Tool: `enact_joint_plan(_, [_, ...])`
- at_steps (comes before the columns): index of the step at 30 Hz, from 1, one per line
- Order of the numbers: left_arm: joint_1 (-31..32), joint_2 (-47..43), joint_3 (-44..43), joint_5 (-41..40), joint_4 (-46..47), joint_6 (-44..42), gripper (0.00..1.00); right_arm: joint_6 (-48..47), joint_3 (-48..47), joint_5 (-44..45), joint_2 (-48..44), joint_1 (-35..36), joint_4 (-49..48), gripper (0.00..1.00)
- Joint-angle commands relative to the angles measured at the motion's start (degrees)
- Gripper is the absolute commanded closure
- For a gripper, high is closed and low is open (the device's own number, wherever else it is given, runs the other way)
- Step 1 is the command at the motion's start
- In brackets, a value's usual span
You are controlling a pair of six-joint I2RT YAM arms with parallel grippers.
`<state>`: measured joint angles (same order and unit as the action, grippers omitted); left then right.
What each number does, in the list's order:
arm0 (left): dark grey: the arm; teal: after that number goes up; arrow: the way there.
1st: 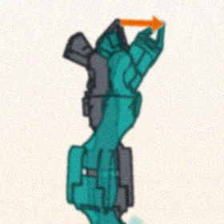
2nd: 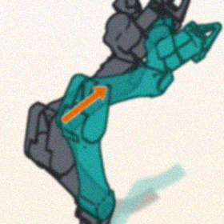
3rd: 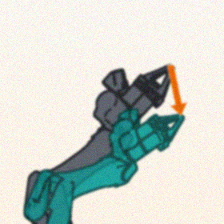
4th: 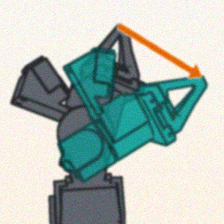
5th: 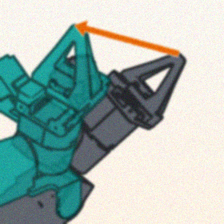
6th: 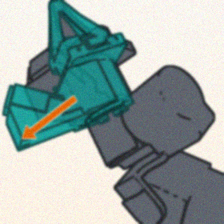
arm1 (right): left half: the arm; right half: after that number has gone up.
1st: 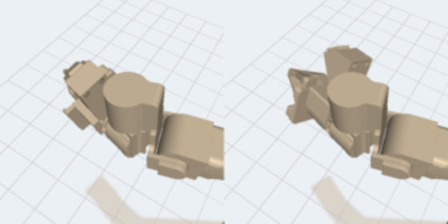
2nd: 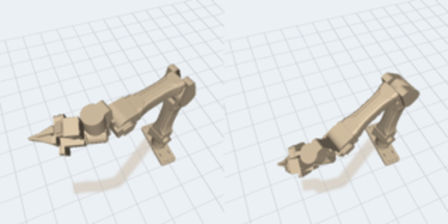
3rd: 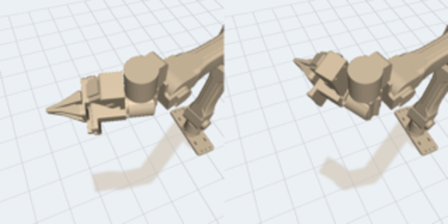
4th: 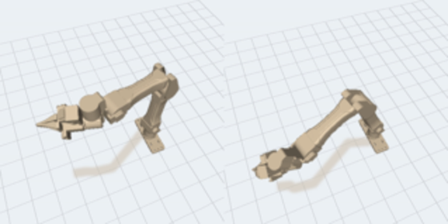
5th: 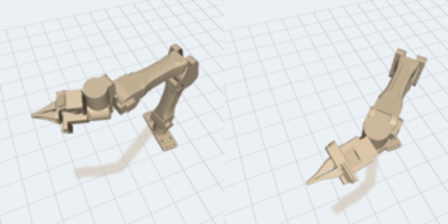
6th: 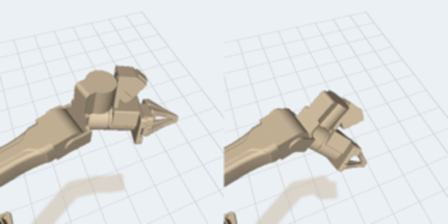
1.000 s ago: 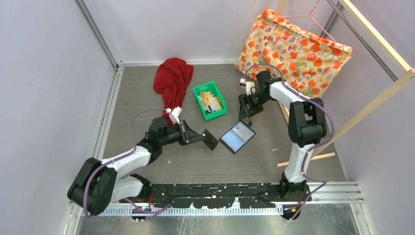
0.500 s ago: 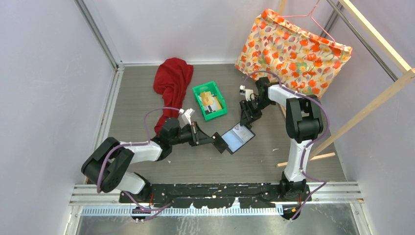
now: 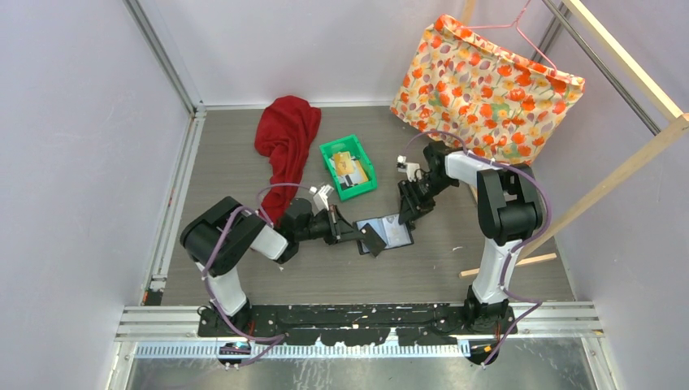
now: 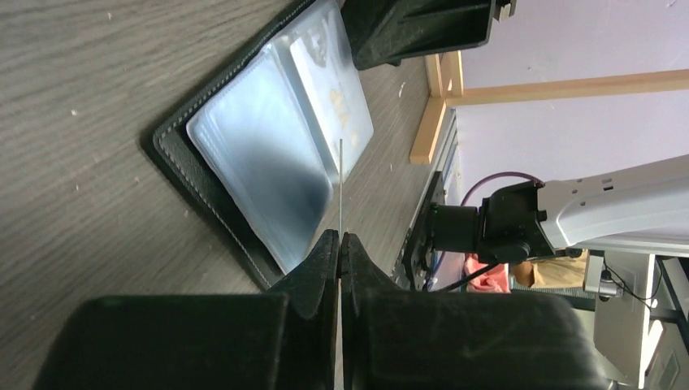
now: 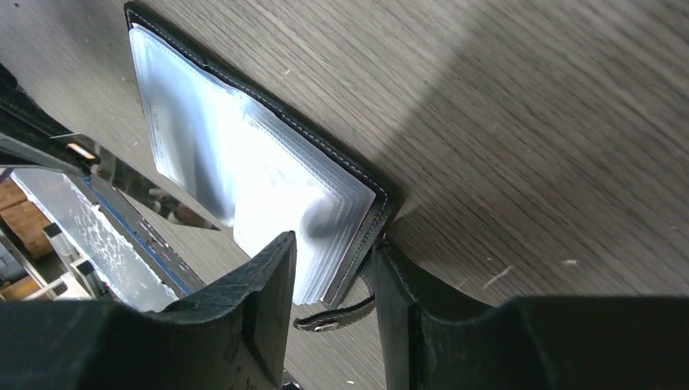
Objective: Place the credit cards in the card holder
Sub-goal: Insert the credit card into the card holder.
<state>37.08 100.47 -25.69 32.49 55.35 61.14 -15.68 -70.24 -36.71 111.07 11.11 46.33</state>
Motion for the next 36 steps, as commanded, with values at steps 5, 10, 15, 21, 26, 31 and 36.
enact_joint_plan(5, [-1.0,3.51,-2.37,-0.68,10.29,0.13,1.0,0.53,0.33,1.97,-1.08,1.02,-1.68,0.55])
enact_joint_plan(10, [-2.23,3.47,-2.85,0.03,8.58,-0.91,1.0,0.48,-0.12,1.75,-0.66,1.06,-1.68,0.55])
enact_joint_plan(15, [-2.36,2.92,-4.04,0.35,4.48,-3.02,1.0,0.46,-0.16,1.31,-0.45,1.35,-1.59,0.55])
enact_joint_plan(21, [-2.41,2.8,-4.6,0.56,2.35,-3.95,1.0,0.27,-0.33,1.12,-0.26,2.12,-1.5,0.55])
enact_joint_plan(26, [-2.42,3.11,-4.8,0.72,2.17,-4.02,1.0,0.1,-0.47,1.2,-0.24,2.67,-1.39,0.55])
enact_joint_plan(31, [-2.44,2.5,-4.8,0.69,-0.33,-4.65,1.0,0.0,-0.51,1.27,-0.43,2.99,-1.4,0.55])
enact_joint_plan(36, [-2.43,1.37,-4.8,0.81,-3.27,-5.2,1.0,-0.05,-0.47,1.46,-0.42,3.4,-1.47,0.55])
